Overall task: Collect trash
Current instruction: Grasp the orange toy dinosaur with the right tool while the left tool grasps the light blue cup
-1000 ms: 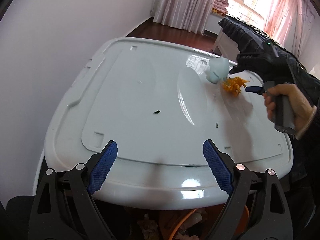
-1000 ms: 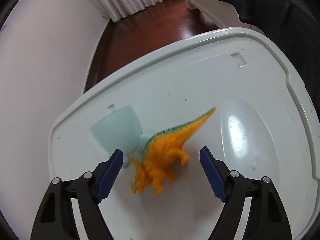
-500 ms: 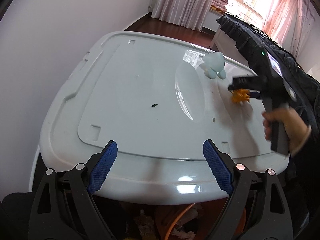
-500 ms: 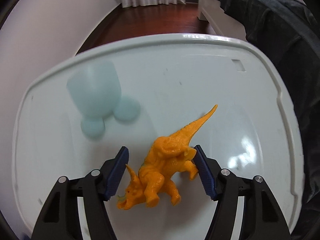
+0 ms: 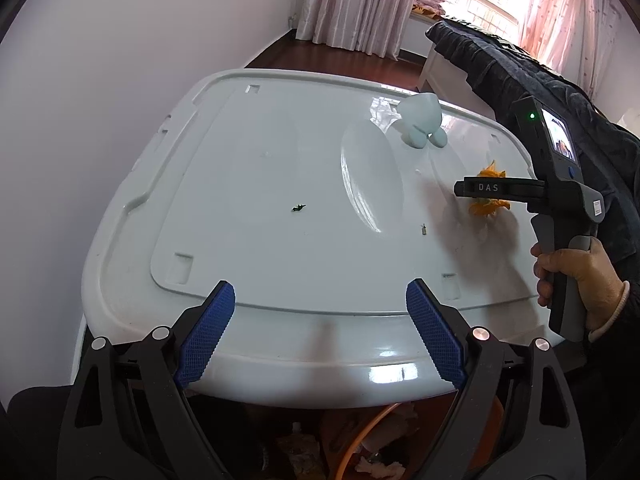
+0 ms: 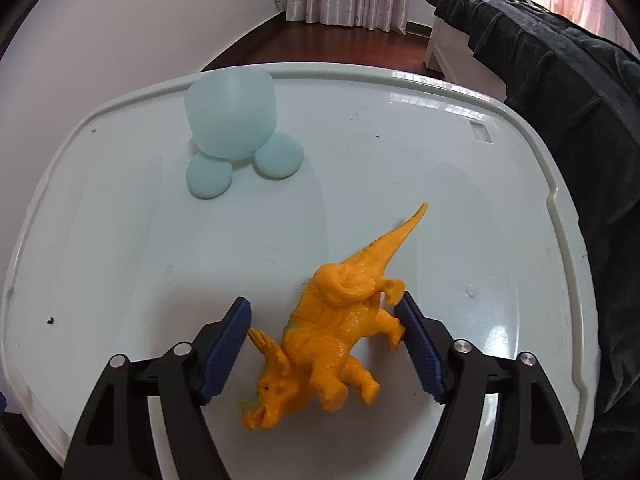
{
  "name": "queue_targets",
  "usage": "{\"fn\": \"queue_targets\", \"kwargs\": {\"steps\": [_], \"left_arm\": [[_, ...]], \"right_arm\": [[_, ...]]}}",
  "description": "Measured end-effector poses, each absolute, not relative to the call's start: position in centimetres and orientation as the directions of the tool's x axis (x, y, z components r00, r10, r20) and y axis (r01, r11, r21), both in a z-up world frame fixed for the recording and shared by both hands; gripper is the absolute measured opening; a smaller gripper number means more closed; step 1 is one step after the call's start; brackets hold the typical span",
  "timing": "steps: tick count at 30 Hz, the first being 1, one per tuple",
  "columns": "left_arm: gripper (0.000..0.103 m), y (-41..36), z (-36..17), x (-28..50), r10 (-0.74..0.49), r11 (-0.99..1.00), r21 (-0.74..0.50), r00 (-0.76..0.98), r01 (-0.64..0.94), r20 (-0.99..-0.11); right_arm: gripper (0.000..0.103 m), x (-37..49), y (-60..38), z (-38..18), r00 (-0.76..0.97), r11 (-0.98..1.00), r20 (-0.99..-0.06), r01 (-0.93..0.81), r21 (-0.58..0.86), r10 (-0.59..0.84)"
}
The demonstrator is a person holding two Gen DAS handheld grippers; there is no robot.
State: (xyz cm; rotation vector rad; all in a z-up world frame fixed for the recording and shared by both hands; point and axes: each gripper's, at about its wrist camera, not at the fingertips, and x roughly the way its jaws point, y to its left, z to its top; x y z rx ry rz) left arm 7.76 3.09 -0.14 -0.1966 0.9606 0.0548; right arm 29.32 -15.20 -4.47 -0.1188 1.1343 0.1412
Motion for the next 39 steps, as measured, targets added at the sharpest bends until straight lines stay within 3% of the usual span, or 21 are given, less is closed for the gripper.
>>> {"fn": "queue_targets", "kwargs": {"steps": [2,8,14,22,29,34,39], "left_arm": [[0.085,3.2,-0.1,7.7,-0.042,0.979,-0.148,0.573,-0.138,-0.818],[0.085,3.2,-0.1,7.8,-0.036,0.980,-0.141,0.572,-0.141,-0.820],[0.085,2.4,0.2,9.9,-0.047,0.982,-0.141,0.549,-0.129,-0.835],[0.085,-2.4,0.2,22.0,-0.105,0.992,-0.125,0.585,0.007,-0.805],[0.085,-7.1,-2.4,31.6,-0.125,0.991,-0.128,0.574,0.036,-0.810],[0.085,-7.8,-4.2,35.7,-0.100,0.984,-0.166,0.547,-0.071,-0.831],[0.085,-8.4,-5.6,37.9,0.014,0.984,-0.081,0.525,-0.157,-0.851]], "right_arm": [[0.069,29.2,-15.3,-4.7,0.437,0.983,-0.899,-0.175,-0.047,0.035],[0.067,26.7,-15.5,-4.4,0.468,0.982,-0.882,-0.184,-0.032,0.059],[0.067,23.4,-18.1,-2.1,0.464,0.973,-0.861,-0.193,0.129,0.207],[0.068,22.1,-22.1,-2.0,0.491,0.979,-0.848,-0.139,0.151,0.200],[0.068,22.5,-27.3,-1.9,0.503,0.969,-0.832,-0.046,0.244,0.233],[0.068,23.0,-26.6,-1.4,0.517,0.963,-0.815,-0.073,0.261,0.260],[0.068,22.7,-25.6,-1.4,0.501,0.952,-0.812,-0.107,0.285,0.299]]}}
